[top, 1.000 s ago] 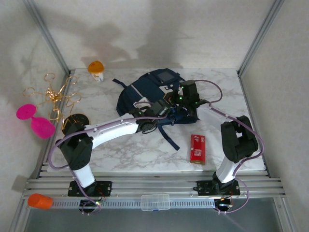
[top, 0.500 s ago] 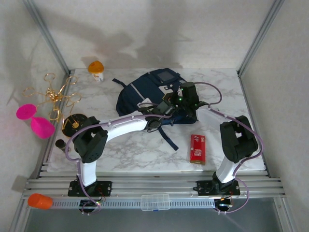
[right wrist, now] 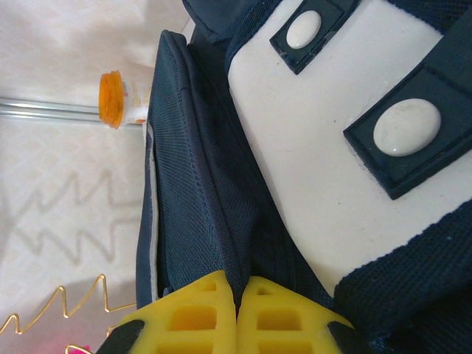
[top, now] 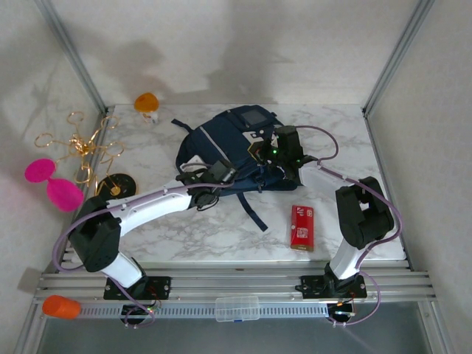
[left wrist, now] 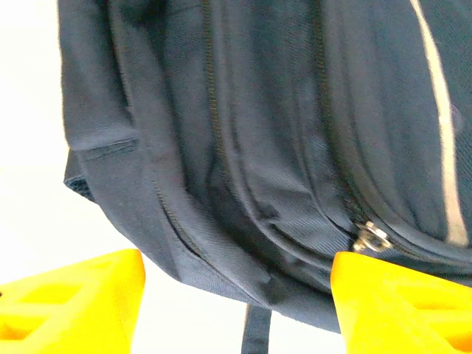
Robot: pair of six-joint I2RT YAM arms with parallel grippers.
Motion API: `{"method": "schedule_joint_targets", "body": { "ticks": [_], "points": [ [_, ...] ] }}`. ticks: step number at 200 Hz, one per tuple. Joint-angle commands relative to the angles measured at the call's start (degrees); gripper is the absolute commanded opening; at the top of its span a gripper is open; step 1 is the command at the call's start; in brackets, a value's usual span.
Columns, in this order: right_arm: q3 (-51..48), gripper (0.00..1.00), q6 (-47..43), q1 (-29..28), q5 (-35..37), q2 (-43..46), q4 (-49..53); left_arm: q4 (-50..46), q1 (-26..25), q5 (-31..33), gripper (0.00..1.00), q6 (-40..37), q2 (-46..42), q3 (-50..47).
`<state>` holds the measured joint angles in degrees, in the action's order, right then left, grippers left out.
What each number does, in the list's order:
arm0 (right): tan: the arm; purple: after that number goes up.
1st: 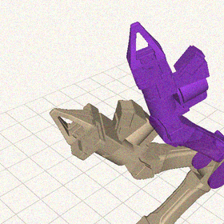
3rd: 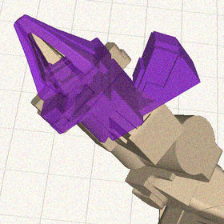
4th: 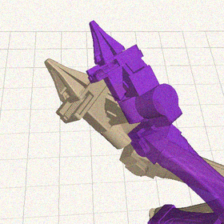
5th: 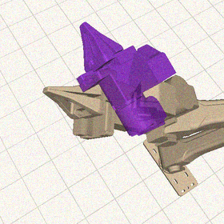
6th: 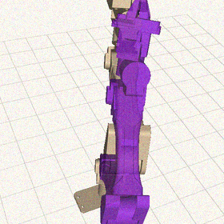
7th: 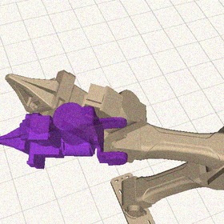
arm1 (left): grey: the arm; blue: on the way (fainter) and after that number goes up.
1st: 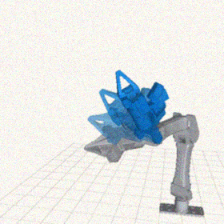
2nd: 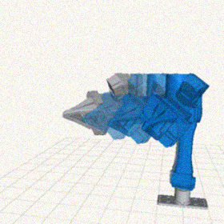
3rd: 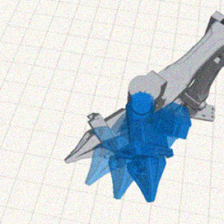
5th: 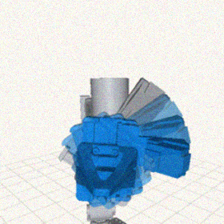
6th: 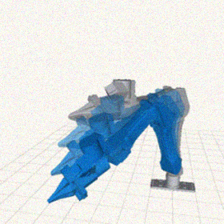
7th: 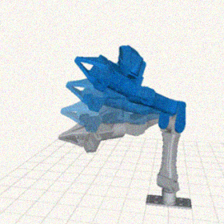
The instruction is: Pack books, pencil case, and school supplies into a backpack
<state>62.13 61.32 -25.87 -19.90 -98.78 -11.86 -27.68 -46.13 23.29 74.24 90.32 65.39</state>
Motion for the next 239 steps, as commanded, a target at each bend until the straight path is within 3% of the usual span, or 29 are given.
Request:
{"method": "schedule_joint_targets", "body": {
  "ticks": [1,26,60,75,105,134,191,239],
  "points": [
    [2.1,0.0,-0.1,0.0,-0.2,2.2,-4.7,-1.5,-0.1,-2.5,0.65,-11.8,2.0,6.2],
    [2.4,0.0,-0.2,0.0,-0.2,2.2,-4.3,-0.9,0.3,-7.0,0.65,-19.8,4.1,9.7],
    [3.1,0.0,-0.3,-0.1,-0.8,1.8,-3.7,-6.0,1.0,-6.2,0.59,-30.6,6.3,14.4],
    [3.3,0.0,-0.6,0.0,-0.7,1.7,-3.2,-3.0,1.6,-10.8,0.58,-32.9,4.7,12.6],
    [3.2,0.0,0.3,-0.1,-0.8,1.2,-4.3,-3.9,1.7,-10.1,0.46,-26.4,6.4,13.2],
    [3.9,0.0,0.0,-0.4,-0.7,0.8,-3.6,5.8,1.9,-13.3,0.38,-19.6,5.3,6.9],
    [3.9,0.0,-0.3,-0.7,-0.1,0.9,-3.2,7.4,3.7,-11.1,0.41,-14.7,7.2,6.0],
    [3.8,0.0,-0.2,-1.1,-0.3,0.7,-3.3,6.8,5.4,-8.8,0.36,-13.3,11.3,9.9]
  ]
}}
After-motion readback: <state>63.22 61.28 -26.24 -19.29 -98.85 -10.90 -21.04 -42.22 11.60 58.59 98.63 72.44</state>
